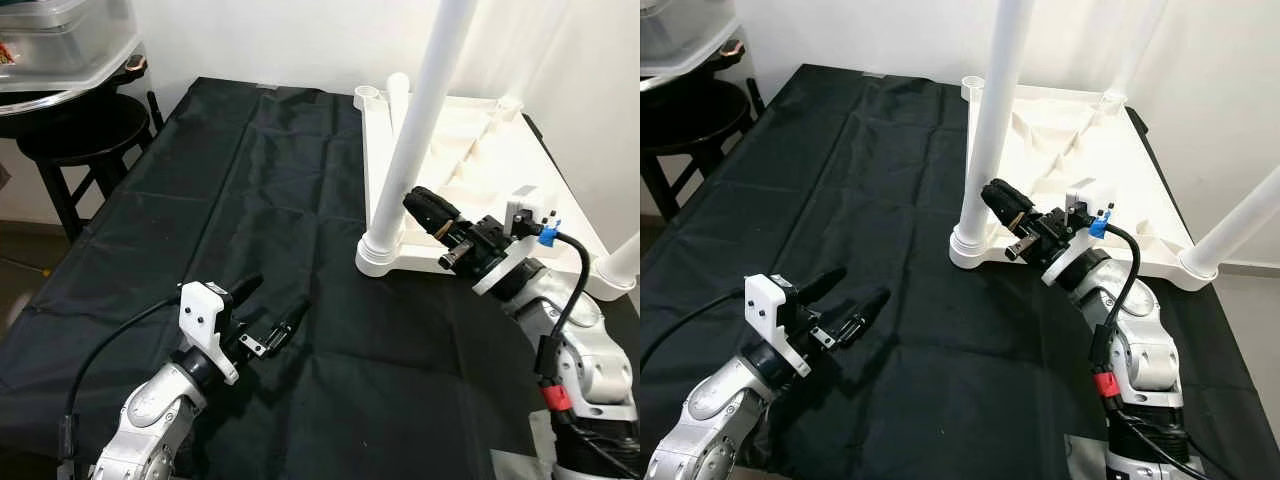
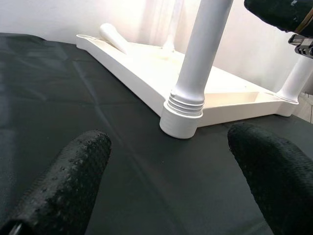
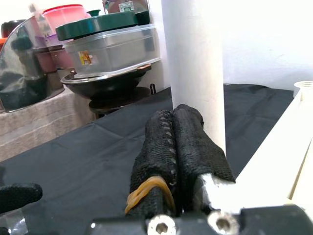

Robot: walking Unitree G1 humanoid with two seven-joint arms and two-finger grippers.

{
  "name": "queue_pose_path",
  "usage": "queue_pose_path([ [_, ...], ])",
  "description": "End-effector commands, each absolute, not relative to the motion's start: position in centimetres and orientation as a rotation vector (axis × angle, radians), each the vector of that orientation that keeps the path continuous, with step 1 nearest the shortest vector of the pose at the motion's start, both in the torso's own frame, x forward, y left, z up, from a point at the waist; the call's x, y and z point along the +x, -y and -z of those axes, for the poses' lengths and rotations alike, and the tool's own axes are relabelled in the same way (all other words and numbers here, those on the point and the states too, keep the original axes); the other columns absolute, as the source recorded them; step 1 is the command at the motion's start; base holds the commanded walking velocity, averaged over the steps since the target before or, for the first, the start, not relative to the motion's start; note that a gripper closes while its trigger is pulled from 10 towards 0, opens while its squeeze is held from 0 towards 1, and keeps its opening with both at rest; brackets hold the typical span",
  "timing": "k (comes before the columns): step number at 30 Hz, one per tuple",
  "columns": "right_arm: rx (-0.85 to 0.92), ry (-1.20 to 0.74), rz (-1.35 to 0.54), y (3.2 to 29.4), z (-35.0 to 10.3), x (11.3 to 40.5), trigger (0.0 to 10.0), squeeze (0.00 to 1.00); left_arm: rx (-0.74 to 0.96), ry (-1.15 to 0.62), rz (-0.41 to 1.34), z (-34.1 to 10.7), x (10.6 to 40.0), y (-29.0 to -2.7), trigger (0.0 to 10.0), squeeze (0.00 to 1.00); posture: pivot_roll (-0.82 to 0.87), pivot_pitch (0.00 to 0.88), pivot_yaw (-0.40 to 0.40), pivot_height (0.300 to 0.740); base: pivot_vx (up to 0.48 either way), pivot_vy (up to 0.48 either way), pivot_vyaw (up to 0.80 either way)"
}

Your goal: Building children table

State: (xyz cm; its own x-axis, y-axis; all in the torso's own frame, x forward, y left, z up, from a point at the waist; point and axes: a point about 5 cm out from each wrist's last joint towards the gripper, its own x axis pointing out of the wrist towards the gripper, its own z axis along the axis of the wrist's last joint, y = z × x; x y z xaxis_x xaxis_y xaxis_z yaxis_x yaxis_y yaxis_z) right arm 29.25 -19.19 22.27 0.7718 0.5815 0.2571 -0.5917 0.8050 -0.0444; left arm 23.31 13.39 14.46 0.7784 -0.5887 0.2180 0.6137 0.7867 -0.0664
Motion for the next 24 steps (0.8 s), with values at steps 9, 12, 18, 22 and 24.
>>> queue_pose_path([
  [9,0.053,0.307,-0.588,19.5,-23.1,29.5,0.0,0.00,-0.139,0.184,0.656,-14.0,23.3,-13.2,10.0,0.00,-0.01,0.110,-0.064,0.740,0.000,0.000,0.00],
  [12,0.054,0.309,-0.584,19.4,-23.1,29.6,0.0,0.00,-0.139,0.184,0.656,-14.0,23.3,-13.2,10.0,0.00,-0.01,0.109,-0.066,0.740,0.000,0.000,0.00],
  [18,0.039,0.307,-0.622,19.4,-23.3,29.7,3.3,0.00,-0.141,0.185,0.657,-14.0,23.2,-13.2,10.0,0.00,-0.01,0.111,-0.066,0.740,0.000,0.000,0.00],
  [22,0.004,0.313,-0.646,19.5,-23.7,29.8,10.0,1.00,-0.143,0.185,0.658,-14.1,23.1,-13.1,10.0,0.00,-0.01,0.114,-0.070,0.740,0.000,0.000,0.00],
  [24,0.003,0.316,-0.652,19.5,-23.7,29.8,10.0,1.00,-0.144,0.185,0.658,-14.1,23.1,-13.1,10.0,0.00,-0.01,0.115,-0.069,0.740,0.000,0.000,0.00],
])
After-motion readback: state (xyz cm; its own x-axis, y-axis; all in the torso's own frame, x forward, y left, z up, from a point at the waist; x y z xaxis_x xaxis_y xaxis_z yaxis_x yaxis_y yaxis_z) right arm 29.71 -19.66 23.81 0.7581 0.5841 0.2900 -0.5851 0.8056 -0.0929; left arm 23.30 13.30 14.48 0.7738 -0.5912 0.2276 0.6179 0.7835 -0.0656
